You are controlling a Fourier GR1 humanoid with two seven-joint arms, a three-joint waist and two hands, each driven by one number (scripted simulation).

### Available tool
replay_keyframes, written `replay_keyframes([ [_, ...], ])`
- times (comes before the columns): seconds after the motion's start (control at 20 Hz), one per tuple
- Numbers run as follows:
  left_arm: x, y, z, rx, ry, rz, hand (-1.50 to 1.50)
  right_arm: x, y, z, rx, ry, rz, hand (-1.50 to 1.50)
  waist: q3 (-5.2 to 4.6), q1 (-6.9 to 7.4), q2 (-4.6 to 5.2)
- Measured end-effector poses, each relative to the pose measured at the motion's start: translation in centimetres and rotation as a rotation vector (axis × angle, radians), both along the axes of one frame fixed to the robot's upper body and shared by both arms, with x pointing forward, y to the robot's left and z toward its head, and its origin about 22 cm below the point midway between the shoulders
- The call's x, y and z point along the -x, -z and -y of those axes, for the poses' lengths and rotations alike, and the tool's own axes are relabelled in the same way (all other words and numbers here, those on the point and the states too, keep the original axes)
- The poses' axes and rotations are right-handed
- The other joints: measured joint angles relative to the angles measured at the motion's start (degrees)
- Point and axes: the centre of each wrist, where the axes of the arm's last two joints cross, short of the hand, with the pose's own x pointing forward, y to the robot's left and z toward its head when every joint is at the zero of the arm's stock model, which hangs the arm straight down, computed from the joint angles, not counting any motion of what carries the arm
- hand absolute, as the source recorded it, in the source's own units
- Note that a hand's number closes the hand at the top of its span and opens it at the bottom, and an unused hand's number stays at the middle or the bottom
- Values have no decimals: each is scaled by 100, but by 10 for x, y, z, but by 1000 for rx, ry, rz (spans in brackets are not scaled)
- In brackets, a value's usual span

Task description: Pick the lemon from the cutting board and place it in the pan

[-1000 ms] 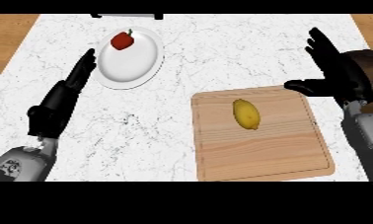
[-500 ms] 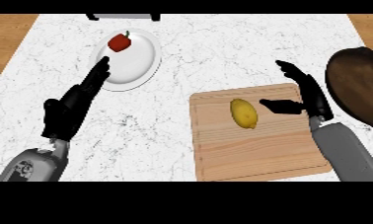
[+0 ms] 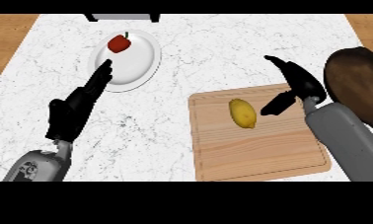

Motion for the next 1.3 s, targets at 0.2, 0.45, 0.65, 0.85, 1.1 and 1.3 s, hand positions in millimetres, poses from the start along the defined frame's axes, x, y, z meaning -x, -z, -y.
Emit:
replay_keyframes([
  [0.2,-6,-6,6,0,10,7,0,-17,-21,-22,134,-80,-181,-150,-2,39,9],
  [0.45,-4,-4,9,0,16,7,0,-36,-40,-57,230,-167,-410,-150,1,67,13],
  [0.65,-7,-3,1,-1,6,2,0,-42,-40,-89,233,-216,-505,-150,5,23,10],
  [0.85,-5,-5,0,1,-5,8,0,-44,-40,-108,242,-230,-527,-150,8,-8,3],
  [1.1,-6,-2,-7,-2,-10,2,0,-39,-37,-107,286,-231,-540,-150,8,-56,-6],
  [1.3,-2,0,-3,-2,-15,-1,0,-31,-28,-114,327,-231,-550,-150,8,-64,-12],
])
